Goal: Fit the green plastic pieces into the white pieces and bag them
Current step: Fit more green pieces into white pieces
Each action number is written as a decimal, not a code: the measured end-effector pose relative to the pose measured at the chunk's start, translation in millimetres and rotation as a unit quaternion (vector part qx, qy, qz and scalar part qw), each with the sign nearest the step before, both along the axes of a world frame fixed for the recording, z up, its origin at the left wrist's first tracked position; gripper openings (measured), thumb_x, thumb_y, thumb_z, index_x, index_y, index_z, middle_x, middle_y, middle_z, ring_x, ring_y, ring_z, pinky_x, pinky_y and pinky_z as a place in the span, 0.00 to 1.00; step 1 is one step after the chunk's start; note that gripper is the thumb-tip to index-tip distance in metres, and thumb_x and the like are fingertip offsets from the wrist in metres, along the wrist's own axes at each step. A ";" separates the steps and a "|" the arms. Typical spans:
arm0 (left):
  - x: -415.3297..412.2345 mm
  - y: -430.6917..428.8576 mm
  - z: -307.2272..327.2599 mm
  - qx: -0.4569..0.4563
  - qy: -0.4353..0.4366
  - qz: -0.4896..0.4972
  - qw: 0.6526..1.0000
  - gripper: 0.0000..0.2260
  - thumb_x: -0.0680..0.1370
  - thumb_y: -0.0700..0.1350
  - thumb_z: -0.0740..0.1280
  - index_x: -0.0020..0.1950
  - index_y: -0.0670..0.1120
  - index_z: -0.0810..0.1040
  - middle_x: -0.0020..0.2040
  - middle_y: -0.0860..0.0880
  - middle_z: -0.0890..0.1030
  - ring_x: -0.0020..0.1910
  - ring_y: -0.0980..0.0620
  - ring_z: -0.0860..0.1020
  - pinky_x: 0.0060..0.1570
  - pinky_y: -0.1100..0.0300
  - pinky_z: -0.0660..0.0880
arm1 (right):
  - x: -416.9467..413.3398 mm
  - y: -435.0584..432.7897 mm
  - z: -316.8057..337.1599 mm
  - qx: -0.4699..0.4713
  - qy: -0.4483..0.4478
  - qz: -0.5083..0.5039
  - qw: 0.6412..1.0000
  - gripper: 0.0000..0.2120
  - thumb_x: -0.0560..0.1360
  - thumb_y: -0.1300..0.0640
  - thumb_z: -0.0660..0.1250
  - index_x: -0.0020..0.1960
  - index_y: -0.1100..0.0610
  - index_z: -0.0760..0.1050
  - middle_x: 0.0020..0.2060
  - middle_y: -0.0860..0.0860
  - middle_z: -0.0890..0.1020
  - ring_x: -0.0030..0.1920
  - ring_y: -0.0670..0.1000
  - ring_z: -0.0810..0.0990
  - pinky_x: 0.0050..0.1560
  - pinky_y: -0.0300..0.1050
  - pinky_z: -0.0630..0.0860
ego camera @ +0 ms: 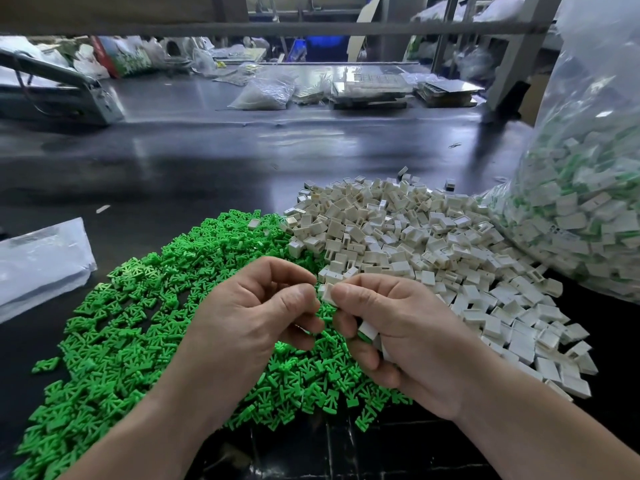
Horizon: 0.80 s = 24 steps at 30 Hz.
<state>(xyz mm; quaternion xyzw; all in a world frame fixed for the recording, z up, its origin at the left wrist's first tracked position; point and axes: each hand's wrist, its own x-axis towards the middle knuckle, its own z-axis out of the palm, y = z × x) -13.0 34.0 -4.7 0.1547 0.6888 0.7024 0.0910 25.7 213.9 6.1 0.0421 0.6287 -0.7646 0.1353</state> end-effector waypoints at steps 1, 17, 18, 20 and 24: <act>-0.3 0.3 0.0 0.010 -0.005 0.014 1.000 0.05 0.71 0.47 0.72 0.45 0.49 0.83 0.40 0.43 0.84 0.39 0.45 0.84 0.34 0.59 0.79 | 0.0 -0.2 0.3 0.004 0.005 0.000 1.000 0.10 0.78 0.52 0.70 0.38 0.53 0.78 0.32 0.51 0.77 0.22 0.47 0.69 0.19 0.35 0.62; 5.3 4.8 -1.3 0.035 0.003 0.033 0.999 0.10 0.71 0.54 0.72 0.44 0.49 0.81 0.35 0.45 0.80 0.32 0.49 0.77 0.32 0.61 0.75 | 3.7 -1.7 0.3 0.065 0.078 0.008 0.995 0.10 0.80 0.53 0.68 0.41 0.52 0.79 0.33 0.50 0.77 0.23 0.47 0.70 0.19 0.36 0.64; 6.0 5.3 -0.9 0.036 0.005 0.031 0.999 0.09 0.72 0.54 0.73 0.44 0.49 0.81 0.35 0.45 0.80 0.33 0.49 0.78 0.32 0.61 0.75 | 3.6 -1.4 -0.2 0.066 0.077 0.006 0.995 0.10 0.80 0.53 0.68 0.41 0.52 0.79 0.33 0.50 0.77 0.23 0.47 0.71 0.19 0.36 0.64; 7.7 6.3 -0.3 0.025 0.014 0.029 0.999 0.08 0.74 0.53 0.73 0.44 0.49 0.81 0.35 0.46 0.80 0.34 0.49 0.78 0.33 0.61 0.76 | 3.3 -0.8 -1.5 0.068 0.077 0.005 0.995 0.10 0.80 0.53 0.68 0.40 0.51 0.79 0.33 0.50 0.77 0.23 0.47 0.71 0.20 0.36 0.64; 10.5 7.8 2.0 0.012 0.030 0.045 0.998 0.06 0.73 0.51 0.71 0.43 0.49 0.81 0.34 0.45 0.80 0.32 0.50 0.78 0.33 0.63 0.76 | 2.6 0.0 -3.8 0.073 0.100 0.011 0.992 0.09 0.79 0.50 0.69 0.41 0.51 0.79 0.33 0.50 0.77 0.24 0.47 0.71 0.20 0.37 0.65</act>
